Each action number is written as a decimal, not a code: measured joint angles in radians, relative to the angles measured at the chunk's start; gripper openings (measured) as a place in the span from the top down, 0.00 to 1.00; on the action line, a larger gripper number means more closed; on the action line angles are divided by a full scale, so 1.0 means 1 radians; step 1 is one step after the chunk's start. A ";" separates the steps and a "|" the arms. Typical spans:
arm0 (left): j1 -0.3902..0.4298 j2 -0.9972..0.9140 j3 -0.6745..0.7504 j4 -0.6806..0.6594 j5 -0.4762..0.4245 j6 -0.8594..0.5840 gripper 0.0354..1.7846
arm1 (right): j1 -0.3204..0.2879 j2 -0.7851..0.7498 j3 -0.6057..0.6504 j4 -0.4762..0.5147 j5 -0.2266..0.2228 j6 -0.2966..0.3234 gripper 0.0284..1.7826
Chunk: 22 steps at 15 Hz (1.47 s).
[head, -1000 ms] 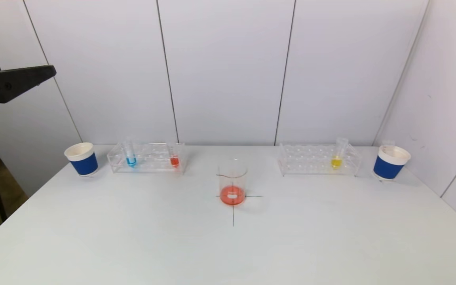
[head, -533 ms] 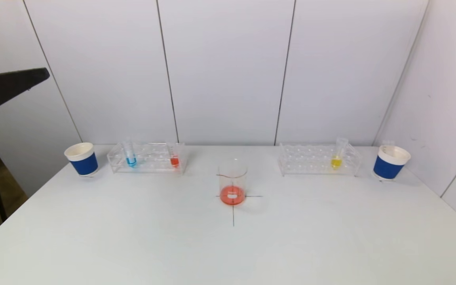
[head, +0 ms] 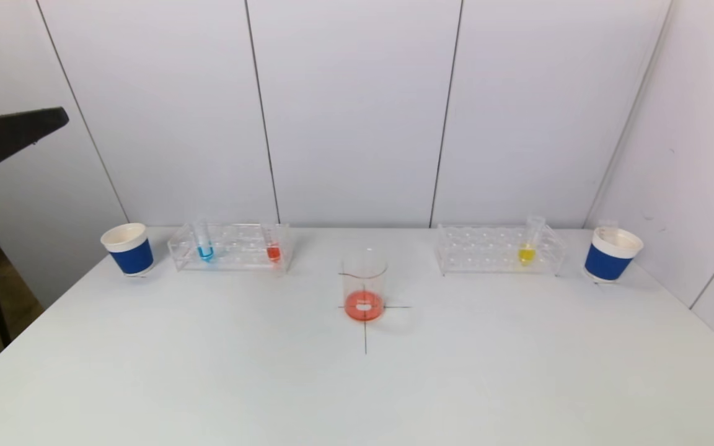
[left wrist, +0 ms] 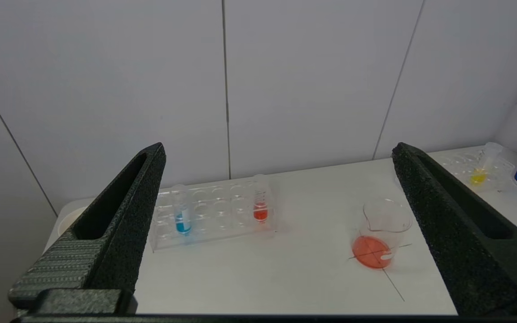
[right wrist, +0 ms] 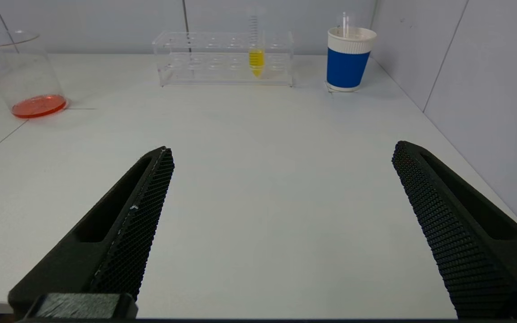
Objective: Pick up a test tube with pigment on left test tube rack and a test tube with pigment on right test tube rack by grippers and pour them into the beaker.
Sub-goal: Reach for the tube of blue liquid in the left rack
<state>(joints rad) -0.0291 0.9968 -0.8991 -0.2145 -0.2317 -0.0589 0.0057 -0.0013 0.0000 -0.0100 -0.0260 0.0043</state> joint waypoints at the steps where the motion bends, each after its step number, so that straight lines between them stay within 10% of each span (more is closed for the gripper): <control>1: 0.000 -0.001 0.006 -0.001 0.000 0.000 0.01 | 0.000 0.000 0.000 0.000 0.000 0.000 0.01; 22: 0.000 0.060 0.016 -0.049 -0.048 -0.044 0.01 | 0.000 0.000 0.000 0.000 0.000 0.000 0.01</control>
<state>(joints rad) -0.0291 1.0568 -0.8836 -0.2636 -0.2794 -0.1034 0.0057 -0.0013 0.0000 -0.0104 -0.0260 0.0043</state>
